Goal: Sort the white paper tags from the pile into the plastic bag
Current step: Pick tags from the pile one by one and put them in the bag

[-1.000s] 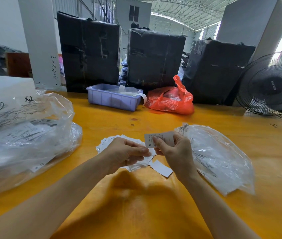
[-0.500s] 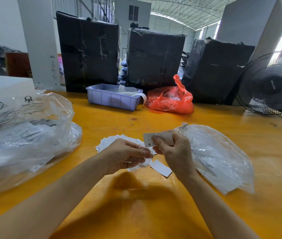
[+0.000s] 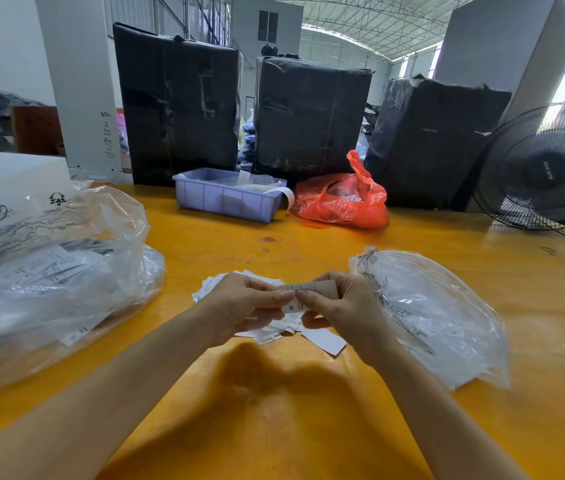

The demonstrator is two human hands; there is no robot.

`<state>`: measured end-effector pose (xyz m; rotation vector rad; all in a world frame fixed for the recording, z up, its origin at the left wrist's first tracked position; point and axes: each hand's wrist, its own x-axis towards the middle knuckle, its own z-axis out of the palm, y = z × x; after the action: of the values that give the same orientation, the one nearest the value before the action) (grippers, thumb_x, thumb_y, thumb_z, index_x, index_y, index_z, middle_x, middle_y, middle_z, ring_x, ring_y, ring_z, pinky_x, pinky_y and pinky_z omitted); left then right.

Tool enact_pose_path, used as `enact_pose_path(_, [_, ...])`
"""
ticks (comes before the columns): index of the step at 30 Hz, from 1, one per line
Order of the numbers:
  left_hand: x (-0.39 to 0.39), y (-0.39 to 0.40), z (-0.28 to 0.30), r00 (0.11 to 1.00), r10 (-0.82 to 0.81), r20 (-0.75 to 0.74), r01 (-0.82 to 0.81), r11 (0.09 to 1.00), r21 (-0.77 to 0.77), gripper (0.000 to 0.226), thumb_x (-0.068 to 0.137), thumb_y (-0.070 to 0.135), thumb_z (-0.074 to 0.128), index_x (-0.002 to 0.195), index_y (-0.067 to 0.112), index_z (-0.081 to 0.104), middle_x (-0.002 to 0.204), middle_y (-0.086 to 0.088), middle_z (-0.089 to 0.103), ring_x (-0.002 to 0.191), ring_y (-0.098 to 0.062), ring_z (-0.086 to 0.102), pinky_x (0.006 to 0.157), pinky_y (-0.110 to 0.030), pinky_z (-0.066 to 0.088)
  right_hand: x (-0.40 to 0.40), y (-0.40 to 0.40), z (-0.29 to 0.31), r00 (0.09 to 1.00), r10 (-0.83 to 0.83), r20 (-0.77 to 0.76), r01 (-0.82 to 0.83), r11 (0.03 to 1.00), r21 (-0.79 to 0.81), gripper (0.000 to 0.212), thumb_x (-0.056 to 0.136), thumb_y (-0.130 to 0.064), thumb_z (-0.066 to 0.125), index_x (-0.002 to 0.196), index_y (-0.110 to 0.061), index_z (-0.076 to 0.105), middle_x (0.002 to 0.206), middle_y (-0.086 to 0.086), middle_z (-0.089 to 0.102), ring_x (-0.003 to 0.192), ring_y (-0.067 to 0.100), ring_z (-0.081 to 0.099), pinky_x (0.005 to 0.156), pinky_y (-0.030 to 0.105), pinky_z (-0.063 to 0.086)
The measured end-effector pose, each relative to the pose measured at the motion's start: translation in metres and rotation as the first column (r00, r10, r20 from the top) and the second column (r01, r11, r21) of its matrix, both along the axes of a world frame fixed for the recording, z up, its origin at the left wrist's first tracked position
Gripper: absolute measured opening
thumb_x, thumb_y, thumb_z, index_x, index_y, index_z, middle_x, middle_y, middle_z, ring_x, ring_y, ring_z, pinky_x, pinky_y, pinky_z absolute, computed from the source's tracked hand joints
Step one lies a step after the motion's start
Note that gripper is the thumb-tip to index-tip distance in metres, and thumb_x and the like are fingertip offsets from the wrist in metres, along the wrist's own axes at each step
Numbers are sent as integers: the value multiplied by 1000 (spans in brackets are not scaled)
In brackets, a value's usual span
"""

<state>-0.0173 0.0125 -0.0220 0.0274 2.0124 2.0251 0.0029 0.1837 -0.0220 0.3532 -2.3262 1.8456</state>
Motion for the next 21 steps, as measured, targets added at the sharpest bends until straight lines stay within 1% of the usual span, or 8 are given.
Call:
enact_pose_path(3, [-1,2,-3,999,4,-47,-6,1000,-30,26,71,22,76,84,-1,73,67,-11,69,52,-9,63,49,-17,49,0,1,0,998,43,42,-43,999,-1,9,81,-2,70,82,1,61,65,11,60,52,13,60,52,27,57])
enact_pose_path(5, [-1,3,-4,998,13,-62,-15,999,-32,30,78,25,72,86,-4,72,72,-13,70,53,-10,64,49,-18,49,0,1,-1,998,44,39,-44,999,0,8,81,-2,70,82,0,61,64,10,59,51,12,58,51,25,56])
enact_pose_path(9, [0,7,-5,999,13,-51,-15,999,-35,35,80,30,69,89,-3,72,83,-18,72,58,-14,66,55,-21,52,0,1,-2,998,48,28,-48,999,9,10,81,-5,70,83,1,62,65,9,61,51,12,59,52,26,56])
enact_pose_path(12, [1,8,-7,999,19,-39,-20,999,-48,35,78,30,70,92,-2,72,83,-15,72,62,-15,68,53,-22,52,1,1,-3,994,94,64,-95,995,21,15,81,-8,71,85,4,62,67,12,62,52,12,60,53,27,57])
enact_pose_path(14, [2,9,-7,999,34,-25,-35,999,-33,37,78,29,71,93,-4,71,83,-16,72,61,-15,68,50,-21,51,1,0,-2,989,109,96,-112,993,25,15,81,-6,70,86,4,61,68,13,61,52,13,60,55,29,58])
enact_pose_path(17, [2,8,-6,999,43,11,-43,999,4,37,79,27,70,93,-7,69,83,-17,72,60,-15,69,48,-21,51,2,0,-1,978,135,157,-142,989,34,17,84,-3,67,96,4,58,69,11,59,51,11,58,54,26,57])
enact_pose_path(19, [3,9,-7,999,38,17,-38,999,9,36,79,28,70,91,-6,68,82,-15,72,61,-15,70,49,-21,52,3,-2,-2,964,151,218,-163,986,36,25,86,-3,64,108,1,52,76,11,57,54,12,55,53,25,55])
enact_pose_path(21, [2,10,-8,999,53,4,-53,999,8,34,79,30,70,88,-3,69,81,-14,72,63,-16,69,50,-22,52,2,-5,-3,961,128,244,-137,990,21,32,89,-7,62,116,-6,47,86,12,56,59,13,53,55,26,55])
